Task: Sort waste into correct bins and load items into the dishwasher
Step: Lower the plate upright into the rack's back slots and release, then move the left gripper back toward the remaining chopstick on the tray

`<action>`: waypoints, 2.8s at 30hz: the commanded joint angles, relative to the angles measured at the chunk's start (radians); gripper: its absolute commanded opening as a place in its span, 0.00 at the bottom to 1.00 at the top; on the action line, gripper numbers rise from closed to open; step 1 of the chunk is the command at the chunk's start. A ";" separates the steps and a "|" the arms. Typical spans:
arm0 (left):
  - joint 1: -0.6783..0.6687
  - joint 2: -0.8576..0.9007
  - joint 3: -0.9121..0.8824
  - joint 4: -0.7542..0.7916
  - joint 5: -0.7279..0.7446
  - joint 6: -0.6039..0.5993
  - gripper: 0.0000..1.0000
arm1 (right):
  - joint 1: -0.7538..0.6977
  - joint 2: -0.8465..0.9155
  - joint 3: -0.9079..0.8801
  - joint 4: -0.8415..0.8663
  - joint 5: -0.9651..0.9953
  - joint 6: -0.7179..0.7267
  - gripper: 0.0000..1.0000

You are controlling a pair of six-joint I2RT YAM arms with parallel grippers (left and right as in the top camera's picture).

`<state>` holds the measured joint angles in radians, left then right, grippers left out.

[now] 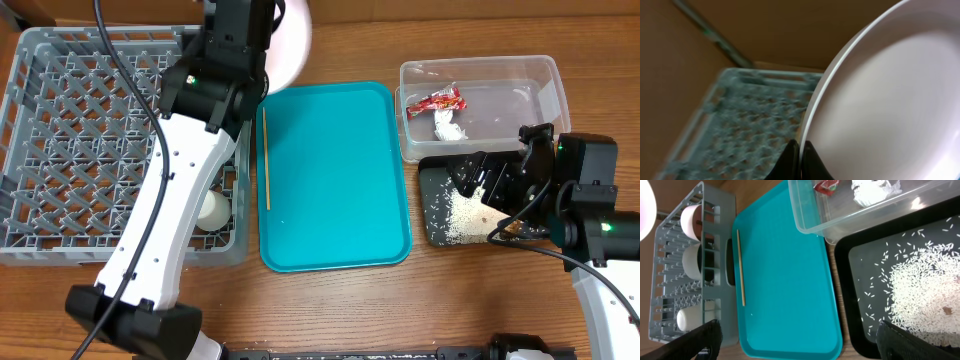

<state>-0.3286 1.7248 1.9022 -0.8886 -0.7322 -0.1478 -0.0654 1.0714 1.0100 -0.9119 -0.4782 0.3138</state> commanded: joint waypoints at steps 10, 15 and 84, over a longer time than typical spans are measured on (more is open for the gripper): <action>0.262 0.137 -0.010 0.113 -0.351 0.117 0.04 | -0.005 -0.008 0.019 0.005 0.007 -0.004 1.00; 0.298 0.181 -0.010 0.146 -0.288 0.118 0.04 | -0.005 -0.008 0.019 0.005 0.007 -0.004 1.00; -0.075 0.496 0.047 -0.320 0.377 -0.418 0.61 | -0.005 -0.008 0.019 0.005 0.007 -0.004 1.00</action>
<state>-0.4164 2.2131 1.9488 -1.2217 -0.2584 -0.5262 -0.0658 1.0714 1.0100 -0.9123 -0.4786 0.3138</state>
